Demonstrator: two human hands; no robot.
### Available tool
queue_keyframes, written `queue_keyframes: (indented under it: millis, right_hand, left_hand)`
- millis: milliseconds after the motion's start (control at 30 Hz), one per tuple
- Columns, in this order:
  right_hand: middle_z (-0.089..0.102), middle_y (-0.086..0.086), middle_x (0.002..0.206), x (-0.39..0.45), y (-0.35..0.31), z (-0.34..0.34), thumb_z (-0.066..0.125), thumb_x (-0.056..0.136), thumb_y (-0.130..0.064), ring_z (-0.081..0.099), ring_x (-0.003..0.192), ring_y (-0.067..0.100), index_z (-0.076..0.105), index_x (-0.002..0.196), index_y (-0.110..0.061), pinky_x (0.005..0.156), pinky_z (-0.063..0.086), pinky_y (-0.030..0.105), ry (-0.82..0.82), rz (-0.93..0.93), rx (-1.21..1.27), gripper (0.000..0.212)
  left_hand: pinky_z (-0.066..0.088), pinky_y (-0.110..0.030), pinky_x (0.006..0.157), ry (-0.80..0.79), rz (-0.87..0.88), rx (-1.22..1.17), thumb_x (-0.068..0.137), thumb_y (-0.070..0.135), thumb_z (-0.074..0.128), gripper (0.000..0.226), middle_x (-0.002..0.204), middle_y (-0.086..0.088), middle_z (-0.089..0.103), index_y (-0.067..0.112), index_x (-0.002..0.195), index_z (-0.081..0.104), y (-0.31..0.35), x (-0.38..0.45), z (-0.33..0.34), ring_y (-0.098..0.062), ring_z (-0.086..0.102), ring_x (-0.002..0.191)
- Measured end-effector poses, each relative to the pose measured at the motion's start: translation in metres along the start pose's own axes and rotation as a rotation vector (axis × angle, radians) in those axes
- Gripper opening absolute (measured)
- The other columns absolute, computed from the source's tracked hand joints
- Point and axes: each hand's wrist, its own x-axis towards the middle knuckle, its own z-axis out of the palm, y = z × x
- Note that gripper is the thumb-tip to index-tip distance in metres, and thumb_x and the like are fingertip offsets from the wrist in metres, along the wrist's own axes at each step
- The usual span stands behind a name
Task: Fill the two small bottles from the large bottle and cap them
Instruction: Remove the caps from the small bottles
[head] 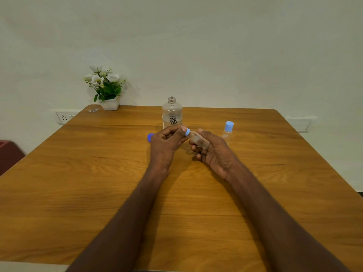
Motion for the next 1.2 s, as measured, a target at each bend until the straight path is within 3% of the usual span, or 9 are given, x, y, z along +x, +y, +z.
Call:
queue_keyframes:
  millis: [67,233,433,633,767,900,1067,1200]
  right_hand:
    - [0.074,0.012,0.095,-0.0005,0.0000,0.0013,0.064,0.100,-0.040,0.067,0.073,0.015,0.068,0.118,-0.010,0.062,0.051,0.029,-0.004,0.012,-0.032,0.035]
    - [0.073,0.009,0.087,-0.0002,0.0018,-0.0010,0.070,0.097,-0.028,0.064,0.072,0.014,0.068,0.114,-0.010,0.059,0.051,0.026,0.006,-0.017,-0.031,0.026]
    - [0.074,0.011,0.089,0.0010,0.0012,0.0002,0.065,0.100,-0.039,0.065,0.067,0.013,0.069,0.120,-0.007,0.058,0.050,0.026,0.008,0.012,-0.035,0.038]
    - [0.073,0.010,0.088,0.0011,0.0015,-0.0012,0.069,0.098,-0.027,0.063,0.070,0.013,0.067,0.112,-0.011,0.058,0.048,0.026,-0.009,-0.016,-0.013,0.022]
    - [0.074,0.013,0.091,0.0004,-0.0001,0.0002,0.061,0.102,-0.039,0.067,0.067,0.016,0.068,0.112,-0.011,0.056,0.050,0.025,-0.014,0.025,-0.006,0.031]
    - [0.073,0.014,0.090,0.0006,0.0008,-0.0014,0.064,0.101,-0.031,0.066,0.066,0.014,0.066,0.124,-0.002,0.054,0.051,0.023,0.002,-0.001,-0.026,0.037]
    - [0.074,0.016,0.094,0.0012,0.0012,-0.0008,0.065,0.101,-0.037,0.068,0.072,0.016,0.067,0.120,-0.007,0.057,0.049,0.027,-0.003,-0.003,-0.009,0.036]
    - [0.076,0.015,0.096,0.0026,0.0023,-0.0022,0.072,0.096,-0.024,0.067,0.076,0.016,0.067,0.117,-0.007,0.058,0.048,0.027,-0.015,-0.024,-0.027,0.027]
  left_hand:
    - [0.062,-0.037,0.092,0.001,-0.003,-0.006,0.093,0.016,0.077,0.026,0.108,-0.013,0.079,0.001,0.115,0.076,0.0006,-0.0007,-0.0003,-0.030,0.076,0.107]
    - [0.062,-0.033,0.090,0.011,0.000,-0.004,0.093,0.014,0.076,0.026,0.108,-0.016,0.079,0.000,0.115,0.076,0.0015,-0.0002,0.0010,-0.030,0.076,0.107]
    - [0.062,-0.030,0.087,0.009,0.001,-0.025,0.093,0.013,0.076,0.022,0.108,-0.013,0.079,0.002,0.112,0.077,0.0013,-0.0006,0.0015,-0.029,0.076,0.106]
    - [0.062,-0.035,0.092,0.004,0.006,0.017,0.093,0.015,0.077,0.023,0.106,-0.012,0.080,0.002,0.112,0.077,-0.0003,0.0003,0.0010,-0.029,0.076,0.106]
    - [0.063,-0.034,0.090,0.005,0.014,0.008,0.093,0.013,0.077,0.026,0.106,-0.014,0.079,-0.002,0.114,0.076,-0.0008,0.0004,0.0006,-0.030,0.076,0.105]
    - [0.063,-0.039,0.093,0.004,0.015,0.036,0.093,0.015,0.077,0.026,0.106,-0.014,0.079,-0.001,0.113,0.076,-0.0007,-0.0003,0.0013,-0.030,0.076,0.106]
    - [0.063,-0.034,0.090,0.009,0.009,0.001,0.093,0.013,0.077,0.025,0.104,-0.014,0.080,-0.002,0.114,0.076,0.0000,0.0002,0.0014,-0.029,0.077,0.104]
    - [0.063,-0.034,0.089,0.016,0.008,0.024,0.093,0.015,0.077,0.026,0.106,-0.012,0.080,0.000,0.114,0.076,-0.0012,0.0003,0.0006,-0.026,0.077,0.104]
